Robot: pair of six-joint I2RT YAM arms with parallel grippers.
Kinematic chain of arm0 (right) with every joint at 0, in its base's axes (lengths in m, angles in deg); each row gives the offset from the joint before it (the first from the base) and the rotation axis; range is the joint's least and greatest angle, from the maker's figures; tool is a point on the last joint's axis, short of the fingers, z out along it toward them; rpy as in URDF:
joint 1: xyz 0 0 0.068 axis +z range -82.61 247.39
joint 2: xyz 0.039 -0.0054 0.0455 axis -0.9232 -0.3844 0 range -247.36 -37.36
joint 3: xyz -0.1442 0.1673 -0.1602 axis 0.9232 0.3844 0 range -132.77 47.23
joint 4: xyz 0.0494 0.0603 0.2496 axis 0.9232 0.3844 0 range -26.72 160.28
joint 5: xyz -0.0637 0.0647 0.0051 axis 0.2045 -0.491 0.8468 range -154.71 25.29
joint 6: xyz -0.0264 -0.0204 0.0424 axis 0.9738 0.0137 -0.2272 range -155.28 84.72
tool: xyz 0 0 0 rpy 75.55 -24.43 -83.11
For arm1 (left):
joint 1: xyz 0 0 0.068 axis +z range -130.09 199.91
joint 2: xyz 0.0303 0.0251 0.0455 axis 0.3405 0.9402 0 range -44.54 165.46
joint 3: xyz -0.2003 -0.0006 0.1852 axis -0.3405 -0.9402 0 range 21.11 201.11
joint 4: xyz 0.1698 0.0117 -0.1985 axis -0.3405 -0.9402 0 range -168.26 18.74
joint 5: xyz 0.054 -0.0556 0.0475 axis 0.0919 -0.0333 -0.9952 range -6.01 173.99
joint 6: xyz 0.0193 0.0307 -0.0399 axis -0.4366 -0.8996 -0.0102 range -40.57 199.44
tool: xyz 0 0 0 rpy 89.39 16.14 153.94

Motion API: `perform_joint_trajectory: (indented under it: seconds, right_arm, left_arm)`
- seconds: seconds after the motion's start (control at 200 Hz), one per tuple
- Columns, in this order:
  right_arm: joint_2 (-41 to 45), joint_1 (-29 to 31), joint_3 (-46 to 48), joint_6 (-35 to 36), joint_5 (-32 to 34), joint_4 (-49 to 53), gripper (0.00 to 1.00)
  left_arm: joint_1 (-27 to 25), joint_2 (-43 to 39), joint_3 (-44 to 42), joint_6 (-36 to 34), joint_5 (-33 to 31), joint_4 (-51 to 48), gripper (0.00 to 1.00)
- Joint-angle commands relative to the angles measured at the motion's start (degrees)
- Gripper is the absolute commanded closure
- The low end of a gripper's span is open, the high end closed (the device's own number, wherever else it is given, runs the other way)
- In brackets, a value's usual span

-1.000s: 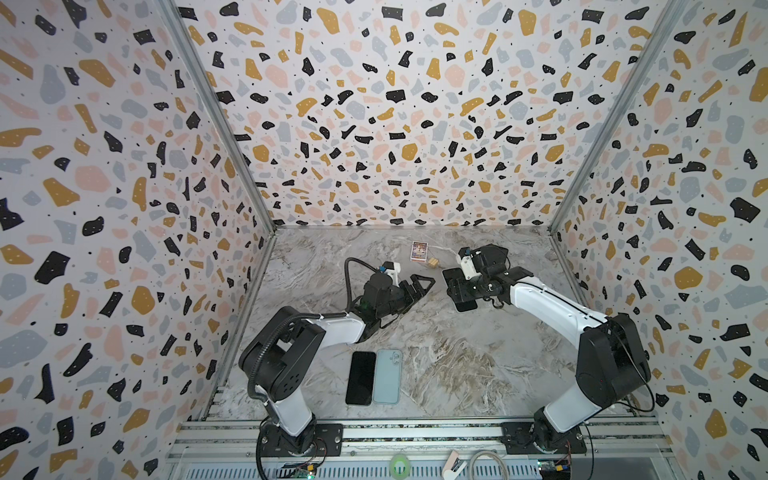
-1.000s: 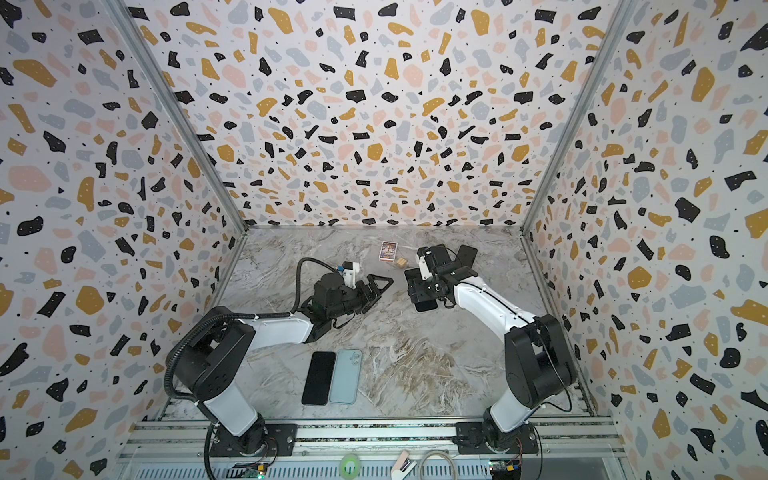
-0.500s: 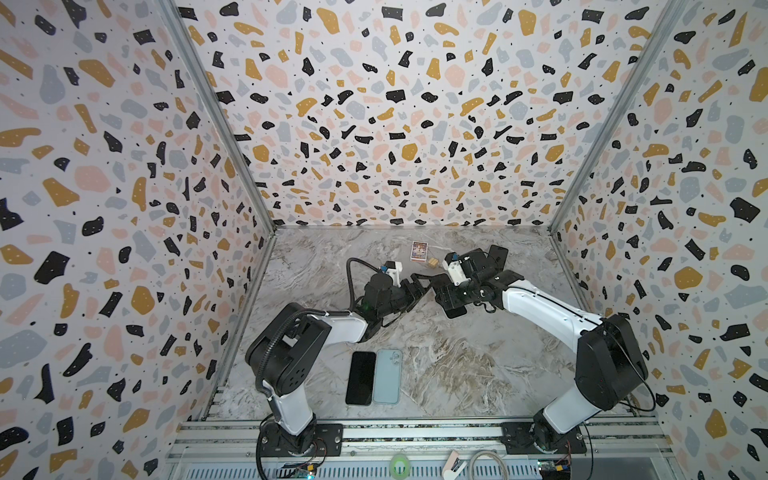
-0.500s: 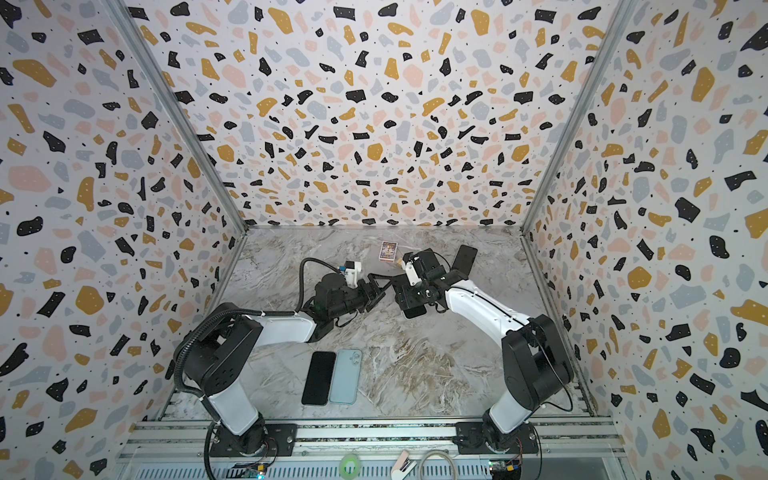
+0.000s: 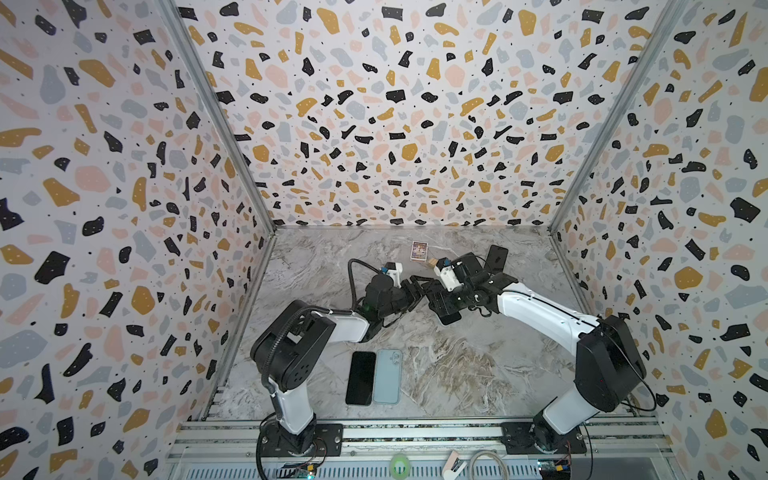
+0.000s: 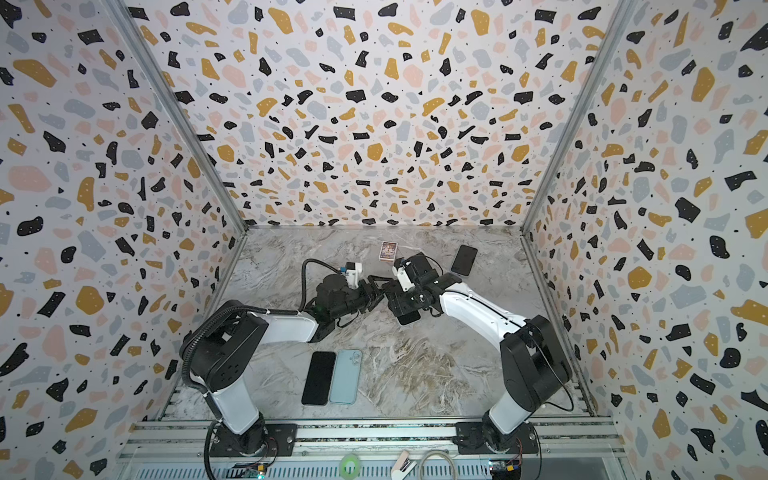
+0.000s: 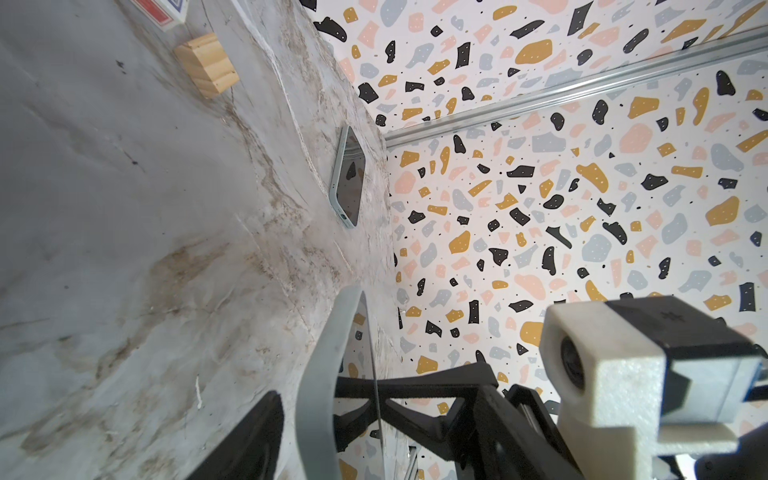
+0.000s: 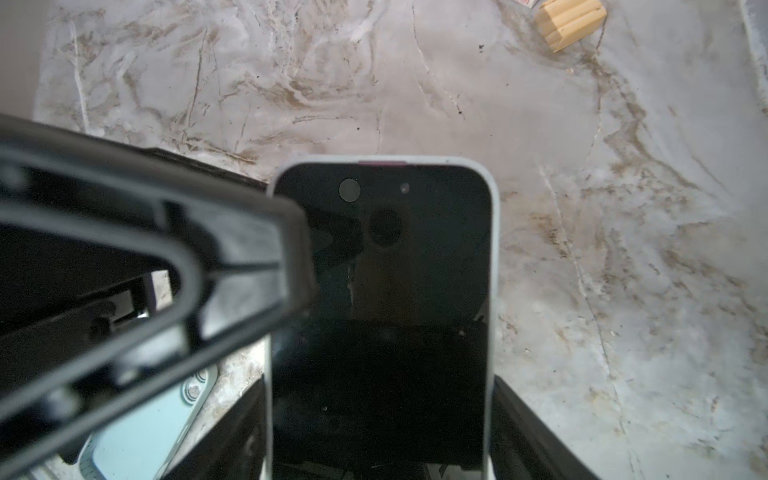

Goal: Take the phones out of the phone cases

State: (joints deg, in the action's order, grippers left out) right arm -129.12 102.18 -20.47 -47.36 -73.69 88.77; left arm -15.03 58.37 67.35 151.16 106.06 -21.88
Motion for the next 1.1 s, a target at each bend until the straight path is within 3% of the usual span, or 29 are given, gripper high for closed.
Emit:
perform_joint_trajectory:
  seconds: [0.0, 0.446, 0.626, 1.096]
  right_arm:
    - [1.9, 0.46, -2.26, 0.59, -0.83, 0.41, 0.75]
    - [2.73, 0.59, -1.39, 0.77, -0.46, 0.0, 0.76]
    - [2.85, 0.62, -1.29, 0.82, -0.41, -0.15, 0.76]
    - [3.72, 0.63, -1.04, 0.38, -0.87, -0.95, 0.78]
  left_arm:
    - [0.24, 0.87, 1.22, 0.2, 0.74, 3.98, 0.29]
    - [0.31, 1.15, -0.27, 2.65, 1.37, 7.81, 0.56]
    - [0.31, 0.56, -0.61, 2.87, 1.67, 7.82, 0.62]
    - [0.31, -0.41, -1.55, 2.79, 2.06, 7.83, 0.92]
